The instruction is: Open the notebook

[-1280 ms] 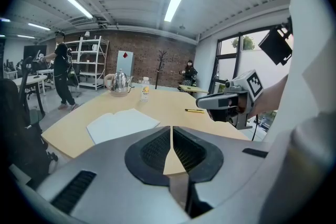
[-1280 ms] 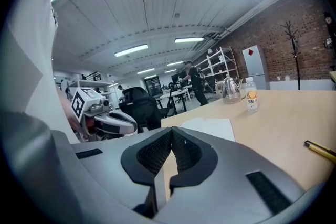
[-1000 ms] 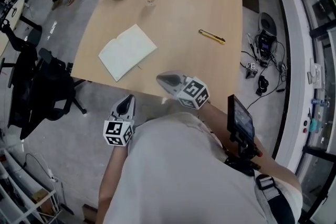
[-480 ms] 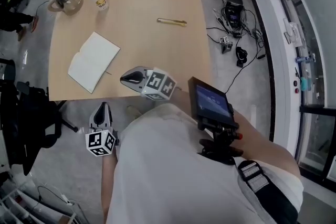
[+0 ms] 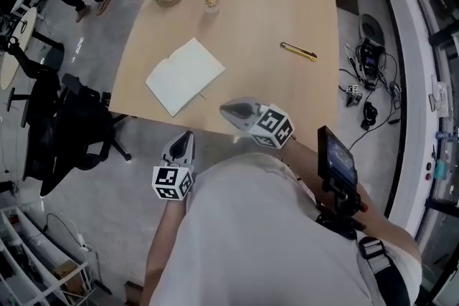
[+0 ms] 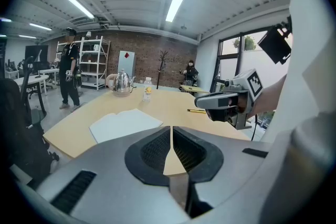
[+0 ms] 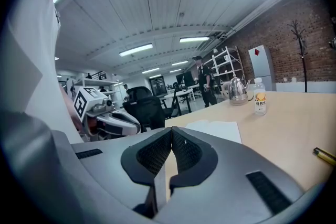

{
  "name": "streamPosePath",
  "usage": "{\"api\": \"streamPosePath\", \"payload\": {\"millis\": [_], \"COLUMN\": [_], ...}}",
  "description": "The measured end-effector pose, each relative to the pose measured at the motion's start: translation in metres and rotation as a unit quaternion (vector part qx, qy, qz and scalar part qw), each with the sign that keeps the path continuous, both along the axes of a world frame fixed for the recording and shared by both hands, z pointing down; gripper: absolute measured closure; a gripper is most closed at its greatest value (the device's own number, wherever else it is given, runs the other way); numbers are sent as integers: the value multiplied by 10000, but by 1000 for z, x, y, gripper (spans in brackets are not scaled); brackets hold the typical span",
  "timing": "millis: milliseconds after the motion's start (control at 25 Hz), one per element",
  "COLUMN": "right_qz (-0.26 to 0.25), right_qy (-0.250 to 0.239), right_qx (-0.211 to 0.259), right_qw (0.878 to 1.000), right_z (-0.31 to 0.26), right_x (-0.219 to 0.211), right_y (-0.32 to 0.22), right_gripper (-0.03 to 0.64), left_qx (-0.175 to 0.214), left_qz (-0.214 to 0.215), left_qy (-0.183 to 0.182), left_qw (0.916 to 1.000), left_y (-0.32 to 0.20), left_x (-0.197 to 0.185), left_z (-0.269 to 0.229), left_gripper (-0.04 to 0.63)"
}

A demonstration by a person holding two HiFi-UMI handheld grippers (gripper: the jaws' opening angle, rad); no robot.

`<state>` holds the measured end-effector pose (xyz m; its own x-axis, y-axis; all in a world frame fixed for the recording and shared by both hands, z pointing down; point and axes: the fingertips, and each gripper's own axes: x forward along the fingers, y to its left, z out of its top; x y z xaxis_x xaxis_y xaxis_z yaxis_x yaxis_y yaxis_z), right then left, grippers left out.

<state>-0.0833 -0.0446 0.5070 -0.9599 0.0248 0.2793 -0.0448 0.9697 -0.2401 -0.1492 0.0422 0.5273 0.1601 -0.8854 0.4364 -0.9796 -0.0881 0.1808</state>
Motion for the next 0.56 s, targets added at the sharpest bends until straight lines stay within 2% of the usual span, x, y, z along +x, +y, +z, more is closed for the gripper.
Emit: {"api": "streamPosePath", "payload": {"millis": [560], "right_qz": [-72], "right_qy": [77], "right_qx": [-27], "right_qw": [9999], "right_z": [5], "right_x": [-13], "right_y": [3], "right_gripper": [601], "left_qx": [-32], "left_qz": [-21], "left_qy": [39], "left_qw": [10000], "left_y": [2], "left_x": [-11], "left_z": [3], "left_gripper": [575]}}
